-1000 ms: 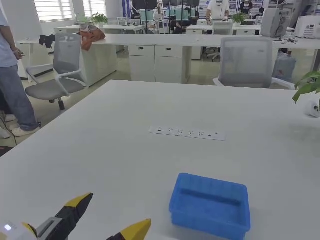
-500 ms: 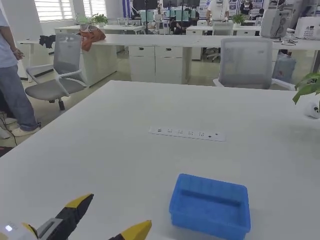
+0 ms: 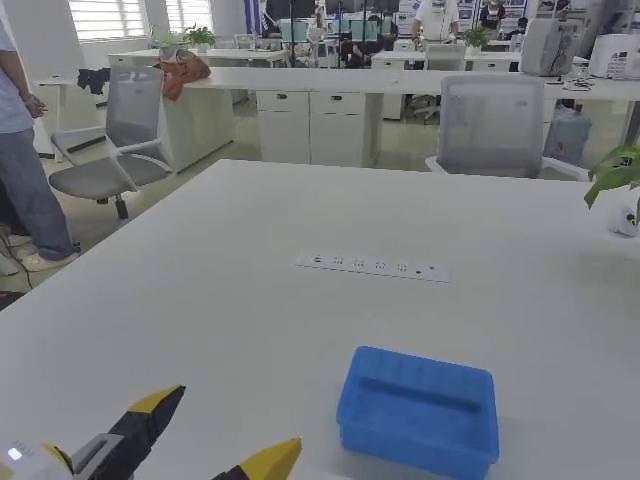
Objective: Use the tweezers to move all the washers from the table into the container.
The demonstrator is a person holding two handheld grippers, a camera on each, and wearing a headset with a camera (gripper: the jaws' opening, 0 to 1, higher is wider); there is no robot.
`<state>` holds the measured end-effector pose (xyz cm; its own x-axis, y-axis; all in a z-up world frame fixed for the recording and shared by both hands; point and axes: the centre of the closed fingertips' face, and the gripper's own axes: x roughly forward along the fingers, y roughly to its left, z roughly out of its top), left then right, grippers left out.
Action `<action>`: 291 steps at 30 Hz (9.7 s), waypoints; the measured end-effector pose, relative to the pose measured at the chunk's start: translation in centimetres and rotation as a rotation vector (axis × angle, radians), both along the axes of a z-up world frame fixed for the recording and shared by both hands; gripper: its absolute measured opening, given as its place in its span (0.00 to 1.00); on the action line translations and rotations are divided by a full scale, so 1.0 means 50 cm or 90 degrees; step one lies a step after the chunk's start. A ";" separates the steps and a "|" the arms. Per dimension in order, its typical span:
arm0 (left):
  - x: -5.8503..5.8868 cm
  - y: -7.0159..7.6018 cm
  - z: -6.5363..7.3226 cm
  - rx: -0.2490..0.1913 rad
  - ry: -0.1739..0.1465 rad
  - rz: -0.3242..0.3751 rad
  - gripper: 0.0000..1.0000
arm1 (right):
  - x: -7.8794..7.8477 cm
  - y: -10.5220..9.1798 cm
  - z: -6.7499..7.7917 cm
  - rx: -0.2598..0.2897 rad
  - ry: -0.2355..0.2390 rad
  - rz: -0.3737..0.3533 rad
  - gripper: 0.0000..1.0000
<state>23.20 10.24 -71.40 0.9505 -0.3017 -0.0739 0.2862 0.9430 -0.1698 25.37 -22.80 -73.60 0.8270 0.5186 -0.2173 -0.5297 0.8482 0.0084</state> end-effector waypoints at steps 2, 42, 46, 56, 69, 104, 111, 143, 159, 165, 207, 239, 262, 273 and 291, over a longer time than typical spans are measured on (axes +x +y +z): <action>0.000 -0.003 0.003 -0.004 -0.002 -0.003 0.79 | -0.001 0.000 0.001 -0.004 -0.002 0.001 0.77; -0.013 -0.086 -0.128 0.093 0.230 -0.168 0.81 | -0.015 0.103 -0.065 -0.133 0.110 0.153 0.73; -0.010 -0.093 -0.133 0.095 0.244 -0.182 0.80 | -0.018 0.137 -0.078 -0.137 0.128 0.188 0.73; -0.023 -0.122 -0.173 0.163 0.305 -0.268 0.76 | -0.017 0.225 -0.115 -0.199 0.152 0.280 0.70; -0.052 -0.149 -0.220 0.234 0.369 -0.356 0.73 | -0.024 0.309 -0.162 -0.221 0.187 0.371 0.68; -0.066 -0.170 -0.280 0.412 0.429 -0.527 0.36 | -0.093 0.408 -0.249 -0.364 0.236 0.595 0.32; -0.070 -0.210 -0.297 0.434 0.410 -0.575 0.27 | -0.112 0.398 -0.265 -0.409 0.246 0.629 0.17; -0.062 -0.234 -0.257 0.543 0.274 -0.708 0.00 | -0.107 0.330 -0.271 -0.469 0.238 0.618 0.07; -0.067 -0.259 -0.134 0.508 0.215 -0.702 0.00 | -0.104 0.377 -0.234 -0.424 0.190 0.635 0.06; -0.072 -0.281 -0.120 0.517 0.199 -0.708 0.00 | -0.104 0.392 -0.234 -0.393 0.198 0.638 0.06; 0.049 -0.265 -0.104 0.431 0.276 -0.744 0.00 | -0.021 0.445 -0.221 -0.272 0.293 0.615 0.04; 0.025 -0.282 -0.115 0.501 0.225 -0.803 0.00 | -0.027 0.437 -0.197 -0.286 0.199 0.615 0.05; 0.029 -0.247 -0.079 0.209 0.167 -0.596 0.38 | -0.024 0.454 -0.201 -0.266 0.201 0.543 0.02; -0.006 -0.166 -0.077 0.150 0.148 -0.381 0.55 | -0.024 0.450 -0.200 -0.256 0.196 0.533 0.03; -0.013 -0.108 -0.041 0.100 0.091 -0.152 0.82 | 0.005 0.424 -0.164 -0.179 0.211 0.472 0.03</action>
<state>22.57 4.84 -73.47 0.8307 -0.4898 -0.2646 0.4869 0.8697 -0.0812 25.63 -1.62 -81.80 0.1665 0.7902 -0.5898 -0.9552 0.2776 0.1022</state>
